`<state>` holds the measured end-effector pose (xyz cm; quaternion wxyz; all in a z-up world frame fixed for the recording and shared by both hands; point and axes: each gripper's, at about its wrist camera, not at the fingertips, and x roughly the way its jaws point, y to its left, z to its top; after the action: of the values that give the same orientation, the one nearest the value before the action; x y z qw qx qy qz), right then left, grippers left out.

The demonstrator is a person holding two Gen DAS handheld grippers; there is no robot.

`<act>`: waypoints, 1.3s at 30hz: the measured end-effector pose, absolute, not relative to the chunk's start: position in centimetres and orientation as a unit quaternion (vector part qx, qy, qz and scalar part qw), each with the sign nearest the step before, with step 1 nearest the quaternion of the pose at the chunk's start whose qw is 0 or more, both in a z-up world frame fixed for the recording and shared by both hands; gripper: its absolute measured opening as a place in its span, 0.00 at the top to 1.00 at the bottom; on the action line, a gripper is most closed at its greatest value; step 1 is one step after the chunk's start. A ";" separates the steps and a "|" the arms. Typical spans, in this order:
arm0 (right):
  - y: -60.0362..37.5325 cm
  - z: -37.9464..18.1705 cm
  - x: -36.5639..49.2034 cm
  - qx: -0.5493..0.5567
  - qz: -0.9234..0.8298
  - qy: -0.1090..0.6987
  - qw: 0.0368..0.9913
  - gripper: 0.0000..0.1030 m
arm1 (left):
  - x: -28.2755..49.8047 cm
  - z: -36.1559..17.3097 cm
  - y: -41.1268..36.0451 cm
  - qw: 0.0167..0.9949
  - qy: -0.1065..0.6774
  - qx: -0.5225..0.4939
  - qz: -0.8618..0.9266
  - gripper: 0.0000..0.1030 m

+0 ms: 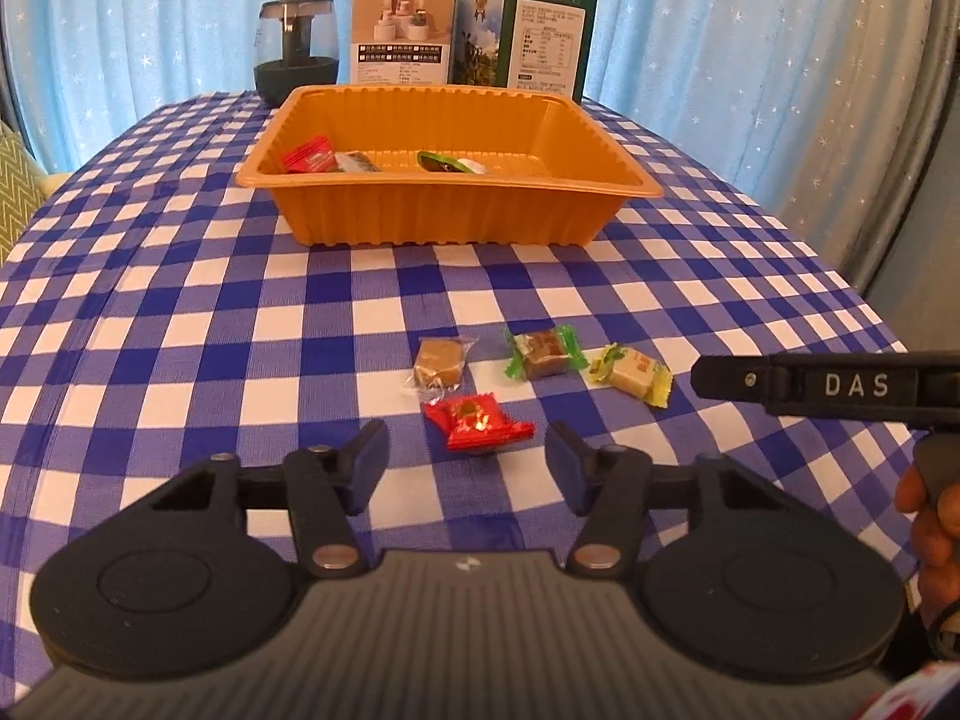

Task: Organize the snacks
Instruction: 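Grasp a red candy with the left tool while the right tool grasps the yellow-green square candy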

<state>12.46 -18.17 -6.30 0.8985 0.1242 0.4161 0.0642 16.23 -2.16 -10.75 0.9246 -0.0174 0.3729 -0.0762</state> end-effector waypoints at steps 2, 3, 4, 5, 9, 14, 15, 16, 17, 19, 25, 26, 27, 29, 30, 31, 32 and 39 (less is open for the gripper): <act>-18.2 -6.4 12.5 0.127 0.063 0.417 0.898 0.25 | 16.4 -11.0 -2.5 0.926 0.369 -0.013 -0.075 0.56; -18.2 -6.5 12.6 0.129 0.062 0.418 0.897 0.25 | 16.5 -11.1 -2.6 0.926 0.369 -0.012 -0.075 0.58; -18.2 -6.5 12.6 0.129 0.062 0.418 0.897 0.25 | 16.7 -11.2 -2.8 0.926 0.369 -0.010 -0.076 0.58; -18.3 -6.6 12.7 0.130 0.061 0.418 0.897 0.25 | 16.8 -11.3 -2.9 0.927 0.368 -0.009 -0.076 0.58; -18.2 -6.6 12.7 0.133 0.059 0.418 0.897 0.25 | 17.2 -11.6 -3.2 0.929 0.362 0.002 -0.075 0.62; -18.1 -6.6 12.8 0.134 0.060 0.419 0.896 0.25 | 17.4 -12.0 -3.2 0.928 0.366 0.007 -0.071 0.71; -18.0 -6.7 12.8 0.133 0.060 0.419 0.896 0.25 | 17.4 -12.0 -3.2 0.928 0.366 0.007 -0.072 0.71; -17.9 -6.7 12.8 0.133 0.062 0.420 0.896 0.25 | 17.4 -12.0 -3.2 0.928 0.366 0.008 -0.072 0.71; -17.7 -6.7 12.9 0.132 0.063 0.420 0.896 0.25 | 17.3 -12.0 -3.2 0.928 0.366 0.010 -0.072 0.71; -17.5 -6.7 12.9 0.129 0.067 0.420 0.896 0.25 | 17.2 -11.8 -3.1 0.929 0.364 0.013 -0.072 0.71; -16.5 -6.8 12.9 0.107 0.089 0.420 0.897 0.25 | 16.9 -11.1 -2.5 0.931 0.358 0.013 -0.067 0.72; -16.3 -6.9 13.0 0.103 0.093 0.420 0.897 0.25 | 16.9 -11.1 -2.3 0.931 0.360 0.011 -0.067 0.72; -16.1 -6.9 13.1 0.099 0.098 0.419 0.897 0.25 | 17.0 -11.0 -2.2 0.930 0.362 0.008 -0.066 0.72; -15.6 -6.9 13.2 0.089 0.108 0.419 0.897 0.25 | 16.9 -11.0 -1.9 0.930 0.363 0.005 -0.064 0.72; -15.4 -7.0 13.2 0.083 0.112 0.419 0.897 0.25 | 16.9 -11.0 -1.7 0.929 0.364 0.005 -0.062 0.72; -15.3 -7.0 13.3 0.079 0.114 0.420 0.897 0.25 | 16.9 -11.1 -1.6 0.928 0.367 0.006 -0.062 0.72; -15.1 -7.1 13.4 0.076 0.115 0.420 0.897 0.25 | 16.9 -11.2 -1.6 0.926 0.372 0.006 -0.062 0.72; -15.4 -7.4 13.5 0.076 0.114 0.422 0.896 0.25 | 16.4 -12.1 -1.6 0.922 0.383 0.020 -0.050 0.62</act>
<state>13.48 -15.37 -7.37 0.8959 0.0765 0.4225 0.1143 16.45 -1.56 -12.11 0.9220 0.0196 0.3833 -0.0504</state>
